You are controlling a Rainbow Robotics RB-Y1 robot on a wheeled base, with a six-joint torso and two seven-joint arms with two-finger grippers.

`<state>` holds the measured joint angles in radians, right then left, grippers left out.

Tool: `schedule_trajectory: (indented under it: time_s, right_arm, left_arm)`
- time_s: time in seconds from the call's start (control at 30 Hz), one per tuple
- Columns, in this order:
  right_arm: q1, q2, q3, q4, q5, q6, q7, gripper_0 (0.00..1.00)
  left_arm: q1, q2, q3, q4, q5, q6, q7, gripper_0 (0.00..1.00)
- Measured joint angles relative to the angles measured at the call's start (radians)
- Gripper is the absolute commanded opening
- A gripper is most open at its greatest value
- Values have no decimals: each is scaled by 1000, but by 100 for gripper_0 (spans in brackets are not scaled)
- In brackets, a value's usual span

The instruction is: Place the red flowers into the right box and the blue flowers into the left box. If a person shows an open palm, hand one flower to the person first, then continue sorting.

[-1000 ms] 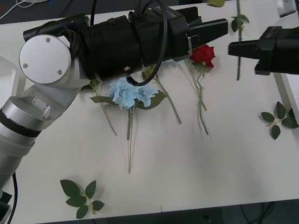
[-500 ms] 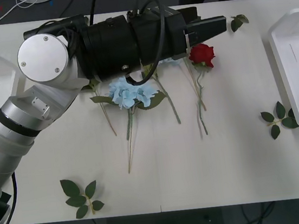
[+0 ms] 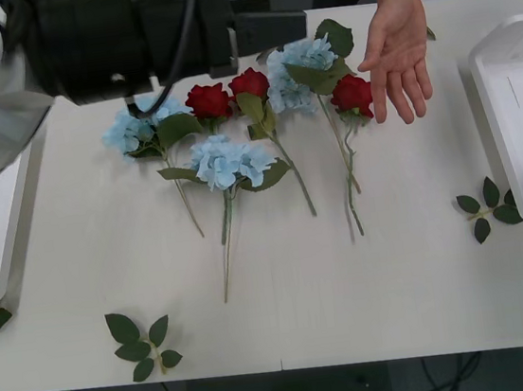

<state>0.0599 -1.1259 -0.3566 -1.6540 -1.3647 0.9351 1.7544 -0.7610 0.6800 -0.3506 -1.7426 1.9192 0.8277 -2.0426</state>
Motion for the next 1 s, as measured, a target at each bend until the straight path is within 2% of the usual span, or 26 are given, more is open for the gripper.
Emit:
schedule_trajectory:
  time_s: [0.17, 0.4, 0.63, 0.77, 1.0]
  right_arm:
    - [-22, 0, 2, -3, -91, -4, 0, 0]
    - [-73, 23, 7, -108, -102, -59, 25, 0]
    - [-179, 103, 47, -180, -130, -158, 287, 0]
    - [-248, 142, 138, -182, -130, -255, 363, 0]
    - [-315, 196, 297, -182, -103, -444, 490, 0]
  left_arm:
    - [-11, 37, 138, 0, -42, 161, 325, 100]
    - [-66, 116, 244, 1, -202, 419, 602, 100]
    - [-139, 157, 246, 1, -360, 637, 1091, 100]
    - [-160, 157, 250, 1, -414, 722, 1118, 100]
    - [-162, 157, 255, 1, -422, 733, 1118, 100]
